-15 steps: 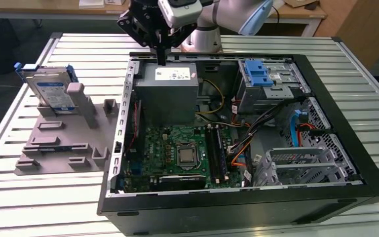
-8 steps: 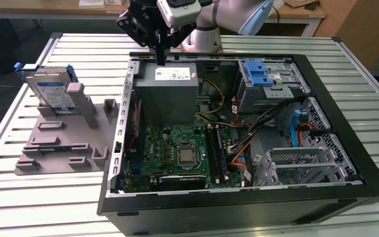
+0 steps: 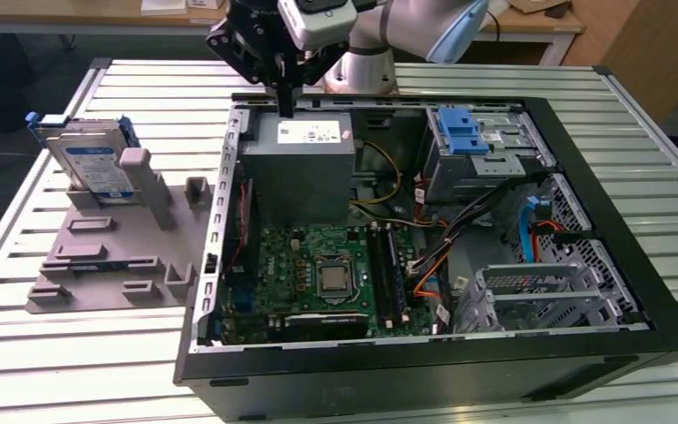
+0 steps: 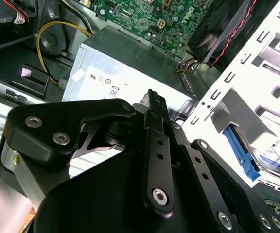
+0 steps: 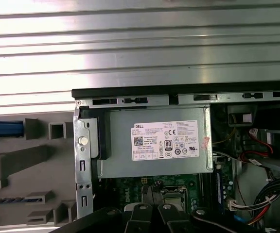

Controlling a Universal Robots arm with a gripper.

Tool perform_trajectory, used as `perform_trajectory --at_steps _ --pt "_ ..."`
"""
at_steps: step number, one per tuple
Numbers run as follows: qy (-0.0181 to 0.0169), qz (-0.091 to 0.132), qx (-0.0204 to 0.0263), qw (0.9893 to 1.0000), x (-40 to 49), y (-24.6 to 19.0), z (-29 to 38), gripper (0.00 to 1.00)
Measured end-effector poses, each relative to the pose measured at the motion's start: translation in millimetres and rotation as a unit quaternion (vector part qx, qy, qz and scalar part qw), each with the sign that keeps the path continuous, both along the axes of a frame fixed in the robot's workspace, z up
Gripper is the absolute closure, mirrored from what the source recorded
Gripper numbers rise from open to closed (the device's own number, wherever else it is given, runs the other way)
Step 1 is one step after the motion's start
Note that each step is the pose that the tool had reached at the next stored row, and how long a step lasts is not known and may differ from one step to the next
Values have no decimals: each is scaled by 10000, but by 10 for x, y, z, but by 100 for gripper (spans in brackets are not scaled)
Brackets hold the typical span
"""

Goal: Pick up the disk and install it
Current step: 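Reach for the disk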

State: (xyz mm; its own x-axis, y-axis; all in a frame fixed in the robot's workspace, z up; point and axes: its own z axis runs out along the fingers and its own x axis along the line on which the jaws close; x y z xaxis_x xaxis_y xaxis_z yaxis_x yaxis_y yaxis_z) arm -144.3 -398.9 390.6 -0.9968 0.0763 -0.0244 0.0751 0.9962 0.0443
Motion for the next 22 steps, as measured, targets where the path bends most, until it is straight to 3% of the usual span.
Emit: perform_trajectory --at_steps 22 --pt "0 0 0 10000 -57 0 -8 89"
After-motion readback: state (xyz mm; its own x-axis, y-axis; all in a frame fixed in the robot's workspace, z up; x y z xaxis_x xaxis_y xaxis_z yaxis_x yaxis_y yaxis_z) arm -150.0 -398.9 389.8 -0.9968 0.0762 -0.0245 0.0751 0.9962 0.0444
